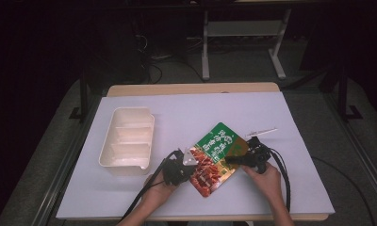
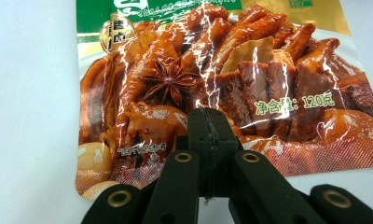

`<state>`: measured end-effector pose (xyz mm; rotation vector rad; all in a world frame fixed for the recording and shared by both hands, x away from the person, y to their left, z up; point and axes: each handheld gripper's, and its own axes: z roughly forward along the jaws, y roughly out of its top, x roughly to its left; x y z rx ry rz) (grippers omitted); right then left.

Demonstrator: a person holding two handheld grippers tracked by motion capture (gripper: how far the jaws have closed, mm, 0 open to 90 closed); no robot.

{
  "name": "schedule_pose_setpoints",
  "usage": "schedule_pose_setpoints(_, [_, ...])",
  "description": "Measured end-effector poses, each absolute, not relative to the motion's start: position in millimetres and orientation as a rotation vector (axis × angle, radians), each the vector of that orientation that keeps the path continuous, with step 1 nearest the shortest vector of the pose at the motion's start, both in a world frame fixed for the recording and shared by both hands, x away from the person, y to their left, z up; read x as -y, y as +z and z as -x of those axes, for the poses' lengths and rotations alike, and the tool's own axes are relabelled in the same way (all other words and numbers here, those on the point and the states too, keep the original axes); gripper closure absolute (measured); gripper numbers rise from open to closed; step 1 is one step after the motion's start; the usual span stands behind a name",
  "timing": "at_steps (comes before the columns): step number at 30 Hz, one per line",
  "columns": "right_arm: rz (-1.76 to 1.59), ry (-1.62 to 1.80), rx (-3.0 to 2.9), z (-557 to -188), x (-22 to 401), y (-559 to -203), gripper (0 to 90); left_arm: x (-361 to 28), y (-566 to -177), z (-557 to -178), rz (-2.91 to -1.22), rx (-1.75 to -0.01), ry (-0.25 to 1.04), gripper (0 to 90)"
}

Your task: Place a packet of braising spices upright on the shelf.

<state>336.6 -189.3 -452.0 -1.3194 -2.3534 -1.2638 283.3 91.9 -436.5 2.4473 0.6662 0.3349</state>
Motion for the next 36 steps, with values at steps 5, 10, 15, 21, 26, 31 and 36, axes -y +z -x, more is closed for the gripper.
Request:
schedule_pose_setpoints(5, [1.34, -1.245, 2.372, -339.2, 173.7, -451.3, 68.6, -91.4, -436.9, -282.9, -2.438, -0.659, 0.322, 90.0])
schedule_pose_setpoints(10, [1.354, -1.252, 2.375, -340.8, 170.4, -451.2, 73.8, -91.5, -437.5, -281.6, -2.427, -0.654, 0.313, 90.0])
schedule_pose_setpoints(15, [1.371, -1.258, 2.345, -343.6, 174.3, -453.3, 84.6, -93.7, -437.9, -282.2, -2.415, -0.654, 0.325, 85.7])
schedule_pose_setpoints(21, [1.364, -1.282, 2.341, -343.1, 176.6, -449.2, 88.2, -98.1, -437.2, -281.0, -2.414, -0.63, 0.295, 77.5])
schedule_pose_setpoints(26, [1.339, -1.308, 2.358, -342.1, 175.8, -439.0, 88.7, -106.2, -435.4, -275.9, -2.393, -0.609, 0.275, 71.7])
schedule_pose_setpoints(31, [1.323, -1.334, 2.369, -340.4, 174.8, -428.4, 89.0, -119.0, -430.3, -270.3, -2.345, -0.6, 0.268, 67.6])
schedule_pose_setpoints(36, [1.291, -1.363, 2.406, -338.6, 171.2, -412.8, 89.1, -128.9, -428.7, -263.2, -2.325, -0.583, 0.282, 62.9])
